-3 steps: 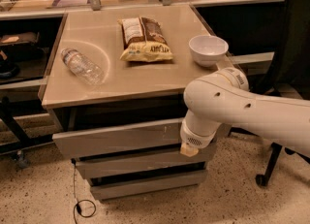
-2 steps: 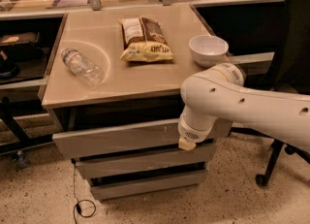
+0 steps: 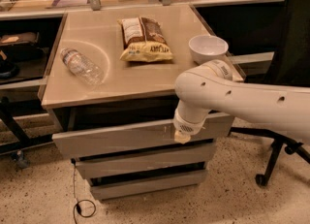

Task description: Close top drawer

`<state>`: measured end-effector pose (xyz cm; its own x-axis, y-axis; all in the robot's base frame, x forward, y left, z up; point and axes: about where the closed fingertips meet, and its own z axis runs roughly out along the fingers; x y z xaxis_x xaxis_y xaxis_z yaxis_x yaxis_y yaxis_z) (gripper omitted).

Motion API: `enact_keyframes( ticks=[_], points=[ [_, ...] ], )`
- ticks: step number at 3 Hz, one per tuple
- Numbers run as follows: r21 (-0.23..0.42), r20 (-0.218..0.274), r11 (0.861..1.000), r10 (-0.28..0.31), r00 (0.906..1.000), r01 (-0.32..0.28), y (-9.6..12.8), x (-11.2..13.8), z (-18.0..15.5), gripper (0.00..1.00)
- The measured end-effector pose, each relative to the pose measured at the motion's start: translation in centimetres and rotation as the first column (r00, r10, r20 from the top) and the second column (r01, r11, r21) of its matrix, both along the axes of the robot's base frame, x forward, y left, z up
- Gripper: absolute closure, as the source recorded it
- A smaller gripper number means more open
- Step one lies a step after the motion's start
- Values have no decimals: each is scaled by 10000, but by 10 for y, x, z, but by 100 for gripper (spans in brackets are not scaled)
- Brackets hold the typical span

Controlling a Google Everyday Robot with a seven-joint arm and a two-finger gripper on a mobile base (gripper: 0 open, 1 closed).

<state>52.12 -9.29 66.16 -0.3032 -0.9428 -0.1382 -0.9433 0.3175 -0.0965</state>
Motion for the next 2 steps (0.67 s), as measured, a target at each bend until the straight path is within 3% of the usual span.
enact_keyframes(
  ticks=[1, 2],
  points=[
    [-125, 87, 9997, 199, 9998, -198, 5, 17, 0, 100],
    [-122, 92, 9997, 202, 9998, -201, 5, 17, 0, 81]
  ],
)
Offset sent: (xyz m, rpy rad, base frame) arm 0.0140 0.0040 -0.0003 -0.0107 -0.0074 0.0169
